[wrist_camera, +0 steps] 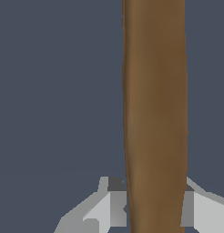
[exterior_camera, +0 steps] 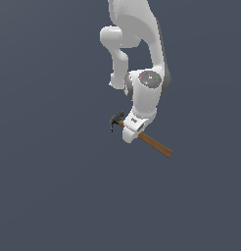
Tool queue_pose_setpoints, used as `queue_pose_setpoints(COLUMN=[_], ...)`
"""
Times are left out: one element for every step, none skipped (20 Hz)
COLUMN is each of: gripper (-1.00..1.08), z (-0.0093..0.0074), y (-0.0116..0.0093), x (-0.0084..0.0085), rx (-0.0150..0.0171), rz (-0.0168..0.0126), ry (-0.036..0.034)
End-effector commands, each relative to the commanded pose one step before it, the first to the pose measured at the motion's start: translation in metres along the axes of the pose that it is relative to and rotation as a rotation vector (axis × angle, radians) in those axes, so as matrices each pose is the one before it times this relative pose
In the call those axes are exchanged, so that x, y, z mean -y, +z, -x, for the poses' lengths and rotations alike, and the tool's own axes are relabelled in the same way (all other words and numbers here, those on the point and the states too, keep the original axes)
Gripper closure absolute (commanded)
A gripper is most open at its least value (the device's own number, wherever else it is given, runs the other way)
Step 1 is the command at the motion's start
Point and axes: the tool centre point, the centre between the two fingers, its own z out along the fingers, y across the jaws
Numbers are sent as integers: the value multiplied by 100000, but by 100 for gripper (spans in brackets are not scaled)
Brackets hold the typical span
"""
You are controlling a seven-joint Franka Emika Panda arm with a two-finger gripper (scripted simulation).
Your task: Pick up the object and move it to a goal position.
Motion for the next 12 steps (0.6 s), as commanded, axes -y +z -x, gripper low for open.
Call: queue_pose_setpoints(gripper=[108,108,108,108,108,108,108,108,108,108,108,108], z=[-414,-126,-109,-93,-54,-63,-48,-33,-2,-2,5,3], y=[-1121,-290,-246,-202,-156,-112,-67,-22,16,65,53,19], x=[946,304,257,208,128,110,60,10,-57,-84,-64,-23], rx=[-162,0,0,0,-20,0,0,0,-48,0,0,0], rz=[211,0,0,0,-28,0,0,0,-42,0,0,0], ry=[164,0,0,0,60,0,0,0,25,0,0,0])
